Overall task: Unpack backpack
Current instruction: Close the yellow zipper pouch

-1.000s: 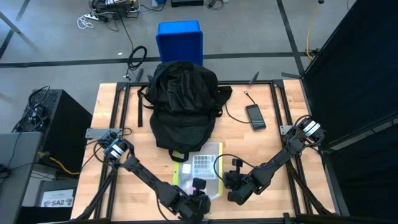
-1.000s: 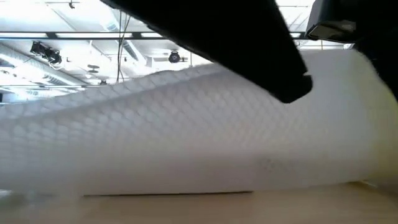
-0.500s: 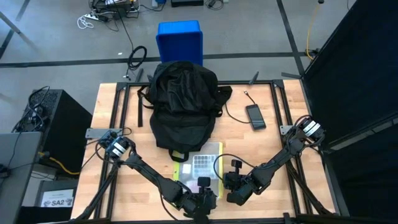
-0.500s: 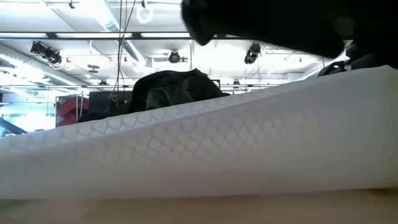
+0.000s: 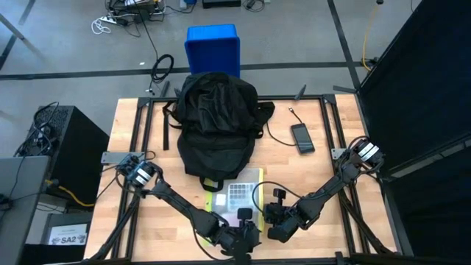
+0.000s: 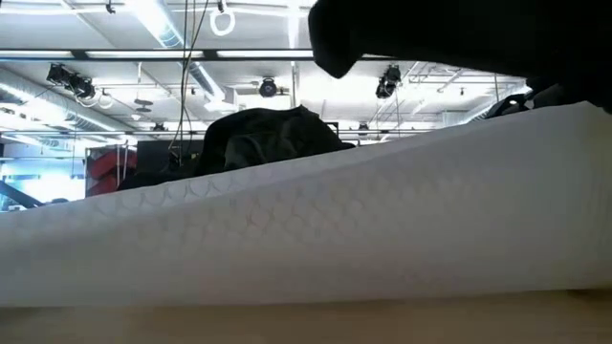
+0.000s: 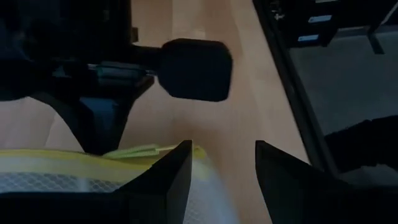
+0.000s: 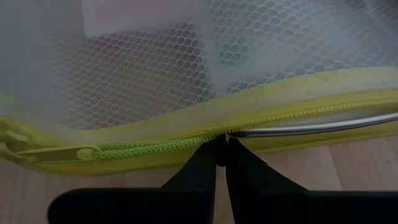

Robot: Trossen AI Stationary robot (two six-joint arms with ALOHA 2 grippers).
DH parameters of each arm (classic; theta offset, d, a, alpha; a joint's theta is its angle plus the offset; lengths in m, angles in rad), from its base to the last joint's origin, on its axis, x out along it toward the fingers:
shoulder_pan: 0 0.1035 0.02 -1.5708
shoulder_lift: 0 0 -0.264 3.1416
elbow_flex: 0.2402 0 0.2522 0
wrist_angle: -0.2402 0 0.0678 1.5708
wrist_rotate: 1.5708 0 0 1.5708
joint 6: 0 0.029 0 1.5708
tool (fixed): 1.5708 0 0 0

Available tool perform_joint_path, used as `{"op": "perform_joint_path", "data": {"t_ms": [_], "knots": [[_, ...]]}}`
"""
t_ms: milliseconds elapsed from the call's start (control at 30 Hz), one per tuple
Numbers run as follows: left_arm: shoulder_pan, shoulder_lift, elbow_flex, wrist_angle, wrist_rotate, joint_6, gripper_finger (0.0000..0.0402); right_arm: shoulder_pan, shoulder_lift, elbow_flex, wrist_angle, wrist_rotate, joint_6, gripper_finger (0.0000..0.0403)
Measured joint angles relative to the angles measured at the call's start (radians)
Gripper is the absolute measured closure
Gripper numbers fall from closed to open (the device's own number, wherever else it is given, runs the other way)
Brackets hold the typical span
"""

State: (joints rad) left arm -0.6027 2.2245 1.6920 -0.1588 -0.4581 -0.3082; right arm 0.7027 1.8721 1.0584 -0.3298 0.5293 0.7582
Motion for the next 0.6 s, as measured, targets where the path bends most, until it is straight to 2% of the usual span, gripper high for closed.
{"op": "perform_joint_path", "data": {"t_ms": [400,500,600], "knots": [[0.03,0.044,-0.001,0.015,-0.004,-0.047,0.0255,-0.002,0.002,0.0,0.002,-0.006,0.001,0.0403],[0.032,0.044,-0.001,0.035,-0.009,-0.04,0.0276,-0.004,0.002,0.0,0.002,-0.006,0.001,0.0403],[0.035,0.044,-0.001,0.023,0.004,-0.04,0.0322,-0.004,0.002,0.0,0.003,-0.007,0.001,0.0403]]}}
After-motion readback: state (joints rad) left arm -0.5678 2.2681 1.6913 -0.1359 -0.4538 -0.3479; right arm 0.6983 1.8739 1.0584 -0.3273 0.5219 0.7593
